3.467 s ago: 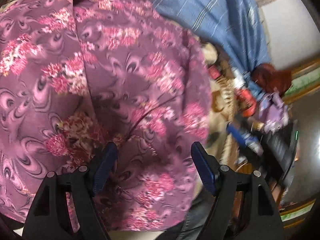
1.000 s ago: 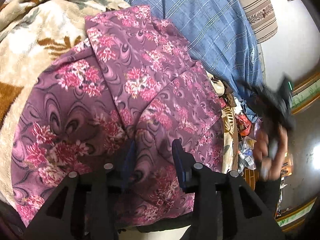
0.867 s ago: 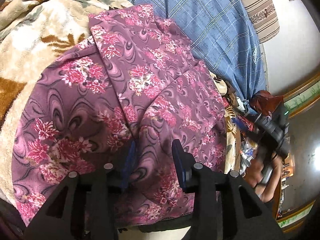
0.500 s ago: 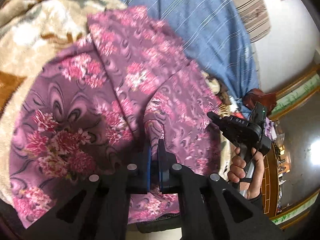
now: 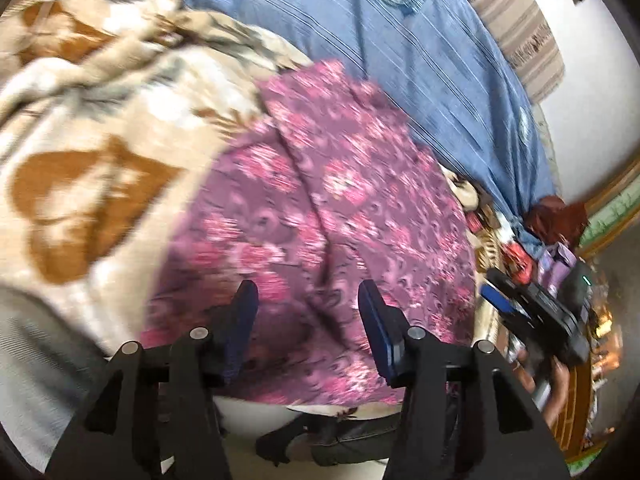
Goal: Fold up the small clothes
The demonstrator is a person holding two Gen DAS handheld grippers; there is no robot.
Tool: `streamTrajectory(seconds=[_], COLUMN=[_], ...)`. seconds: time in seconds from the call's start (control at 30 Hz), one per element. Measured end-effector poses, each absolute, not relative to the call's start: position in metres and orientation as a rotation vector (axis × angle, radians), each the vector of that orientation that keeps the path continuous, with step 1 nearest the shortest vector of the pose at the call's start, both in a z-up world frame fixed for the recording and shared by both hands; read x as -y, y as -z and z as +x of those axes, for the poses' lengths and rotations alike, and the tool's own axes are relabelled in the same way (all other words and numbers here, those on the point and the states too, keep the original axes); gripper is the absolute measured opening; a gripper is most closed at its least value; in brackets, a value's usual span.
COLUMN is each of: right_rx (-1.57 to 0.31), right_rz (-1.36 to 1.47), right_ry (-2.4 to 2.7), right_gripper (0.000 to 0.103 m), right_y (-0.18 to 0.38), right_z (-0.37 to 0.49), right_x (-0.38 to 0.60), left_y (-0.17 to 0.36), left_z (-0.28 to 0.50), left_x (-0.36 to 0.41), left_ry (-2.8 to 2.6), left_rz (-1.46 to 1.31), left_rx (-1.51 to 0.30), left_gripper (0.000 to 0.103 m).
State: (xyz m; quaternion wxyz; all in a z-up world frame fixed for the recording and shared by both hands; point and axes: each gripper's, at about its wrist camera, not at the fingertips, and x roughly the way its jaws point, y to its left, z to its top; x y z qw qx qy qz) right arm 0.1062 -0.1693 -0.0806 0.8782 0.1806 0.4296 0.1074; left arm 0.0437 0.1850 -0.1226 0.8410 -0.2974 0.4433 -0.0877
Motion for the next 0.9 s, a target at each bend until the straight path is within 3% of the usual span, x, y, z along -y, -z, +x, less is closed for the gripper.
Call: streamTrajectory(seconds=[0.3,0.43,0.67,0.9], right_rx=[-0.782,-0.679,-0.657,-0.75], right_rz=[0.307,0.304,0.297,0.227], right_ry=[-0.368,-0.381,-0.421,-0.437], right_gripper=[0.055,0.056,0.07,0.078], right_y=[0.052,0.026,-0.017,-0.023], right_z=[0.073,0.079,0.138,0.222], right_x=[0.159,0.176,0.21,0.216], left_y=[0.085,0.05,0.022,0.048], left_z=[0.057,0.086,0.161,0.259], left_x=[-0.172,-0.159,-0.138,-0.133], left_ry=[0.186,0.226,0.218,0.155], left_rz=[-0.557,-0.496,-0.374,-0.35], left_rx=[-0.873,-0.809,-0.79,-0.816], left_gripper=[0.05,0.062,0.072,0.073])
